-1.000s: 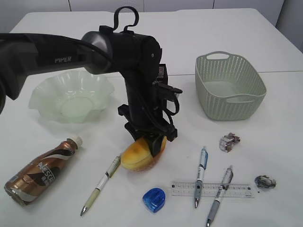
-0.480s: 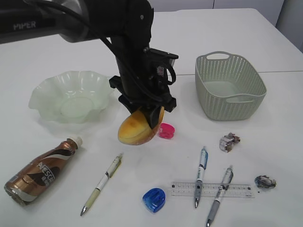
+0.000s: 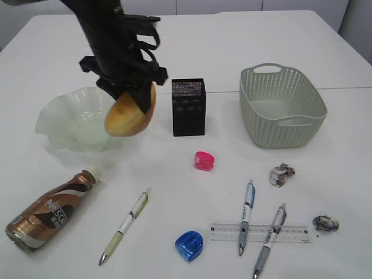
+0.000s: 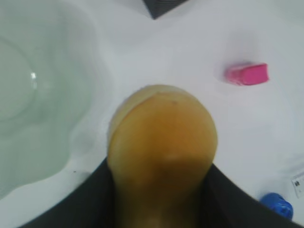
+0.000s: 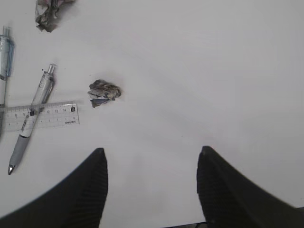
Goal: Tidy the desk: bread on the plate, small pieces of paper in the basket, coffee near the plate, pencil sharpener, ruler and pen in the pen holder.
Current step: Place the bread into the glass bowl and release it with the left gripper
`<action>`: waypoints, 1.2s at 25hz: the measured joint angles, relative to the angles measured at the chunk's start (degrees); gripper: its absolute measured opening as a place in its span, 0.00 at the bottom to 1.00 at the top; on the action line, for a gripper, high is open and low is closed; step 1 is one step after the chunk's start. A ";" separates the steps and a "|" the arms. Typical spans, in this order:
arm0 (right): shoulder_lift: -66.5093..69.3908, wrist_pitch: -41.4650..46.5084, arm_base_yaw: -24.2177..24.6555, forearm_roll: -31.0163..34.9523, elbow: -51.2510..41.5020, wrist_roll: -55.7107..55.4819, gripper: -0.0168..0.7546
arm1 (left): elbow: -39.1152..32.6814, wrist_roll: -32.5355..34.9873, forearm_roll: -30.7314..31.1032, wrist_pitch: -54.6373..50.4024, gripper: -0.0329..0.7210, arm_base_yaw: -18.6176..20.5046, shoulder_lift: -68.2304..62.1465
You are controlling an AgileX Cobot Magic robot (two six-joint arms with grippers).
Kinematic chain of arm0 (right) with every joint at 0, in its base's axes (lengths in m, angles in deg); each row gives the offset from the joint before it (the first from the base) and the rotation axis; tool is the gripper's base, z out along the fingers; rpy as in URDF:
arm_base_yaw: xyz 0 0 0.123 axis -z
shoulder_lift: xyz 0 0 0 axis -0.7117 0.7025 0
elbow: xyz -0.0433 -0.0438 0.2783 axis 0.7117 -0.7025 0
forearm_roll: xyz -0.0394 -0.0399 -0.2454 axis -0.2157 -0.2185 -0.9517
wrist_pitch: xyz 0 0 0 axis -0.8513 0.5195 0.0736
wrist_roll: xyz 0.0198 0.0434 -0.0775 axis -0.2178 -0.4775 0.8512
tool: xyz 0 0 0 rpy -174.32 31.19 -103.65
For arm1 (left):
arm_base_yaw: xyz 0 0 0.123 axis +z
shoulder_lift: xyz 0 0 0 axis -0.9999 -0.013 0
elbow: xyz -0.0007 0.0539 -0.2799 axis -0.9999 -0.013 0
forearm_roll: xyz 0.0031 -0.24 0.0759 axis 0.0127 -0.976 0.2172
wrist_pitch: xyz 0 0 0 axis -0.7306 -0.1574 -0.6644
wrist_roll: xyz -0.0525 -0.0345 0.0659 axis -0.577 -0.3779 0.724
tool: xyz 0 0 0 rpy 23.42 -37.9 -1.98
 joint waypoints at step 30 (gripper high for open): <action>0.04 -0.66 0.00 0.00 0.00 0.00 0.63 | 0.00 -1.35 0.18 12.51 0.46 16.42 -9.76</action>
